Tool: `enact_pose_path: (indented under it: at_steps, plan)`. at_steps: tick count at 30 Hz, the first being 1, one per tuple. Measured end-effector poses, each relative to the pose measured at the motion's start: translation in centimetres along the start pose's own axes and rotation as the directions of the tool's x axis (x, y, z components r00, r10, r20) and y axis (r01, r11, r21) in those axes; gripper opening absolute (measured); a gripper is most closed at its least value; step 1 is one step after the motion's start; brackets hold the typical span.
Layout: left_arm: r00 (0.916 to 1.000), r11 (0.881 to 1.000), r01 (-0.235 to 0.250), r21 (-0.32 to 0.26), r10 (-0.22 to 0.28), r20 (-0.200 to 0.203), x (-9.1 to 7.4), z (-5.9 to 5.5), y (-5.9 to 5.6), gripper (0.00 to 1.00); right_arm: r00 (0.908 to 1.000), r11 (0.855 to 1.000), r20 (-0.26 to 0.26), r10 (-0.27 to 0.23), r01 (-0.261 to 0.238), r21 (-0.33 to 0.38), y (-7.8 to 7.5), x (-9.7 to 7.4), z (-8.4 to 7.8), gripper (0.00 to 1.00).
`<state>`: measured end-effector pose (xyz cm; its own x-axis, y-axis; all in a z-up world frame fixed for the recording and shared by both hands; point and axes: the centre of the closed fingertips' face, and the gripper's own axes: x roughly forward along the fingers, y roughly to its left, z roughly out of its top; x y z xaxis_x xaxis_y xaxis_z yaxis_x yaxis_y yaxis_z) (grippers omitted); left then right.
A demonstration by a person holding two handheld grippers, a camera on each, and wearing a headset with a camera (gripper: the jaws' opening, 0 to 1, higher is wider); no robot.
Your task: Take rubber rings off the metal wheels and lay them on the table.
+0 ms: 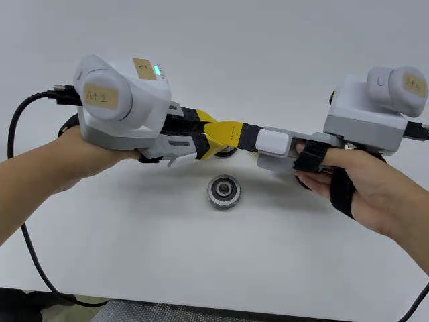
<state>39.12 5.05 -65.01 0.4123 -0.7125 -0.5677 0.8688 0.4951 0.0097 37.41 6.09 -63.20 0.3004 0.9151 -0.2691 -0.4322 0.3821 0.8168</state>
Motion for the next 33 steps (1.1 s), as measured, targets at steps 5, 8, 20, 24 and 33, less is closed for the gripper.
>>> enact_pose_path:
  at_steps: [5, 8, 20, 24, 33]
  plan:
    - [1.0000, 1.000, 0.001, 0.000, -0.001, -0.001, 0.05, 0.02, 0.01, 0.13, 1.0000, 1.000, 0.005, 0.008, -0.008, 0.010, 0.08, -0.21, 0.05, 0.56]
    - [1.0000, 1.000, 0.002, 0.002, -0.002, -0.001, 0.03, -0.01, -0.03, 0.13, 0.9999, 1.000, 0.000, 0.015, -0.015, 0.018, 0.00, -0.22, -0.15, 0.55]
    - [1.0000, 1.000, 0.001, 0.003, -0.001, -0.002, -0.04, -0.07, -0.10, 0.13, 0.9999, 1.000, 0.009, 0.012, -0.012, 0.011, 0.15, -0.69, -0.03, 0.54]
    - [1.0000, 1.000, 0.002, 0.002, -0.002, -0.001, -0.06, -0.09, -0.12, 0.13, 0.9996, 1.000, 0.025, 0.014, -0.014, 0.007, 0.33, -0.94, 0.35, 0.52]
    - [1.0000, 1.000, 0.001, 0.002, -0.001, -0.001, -0.10, -0.12, -0.18, 0.13, 0.9997, 1.000, 0.022, 0.013, -0.013, 0.008, 0.39, -0.92, 0.29, 0.51]
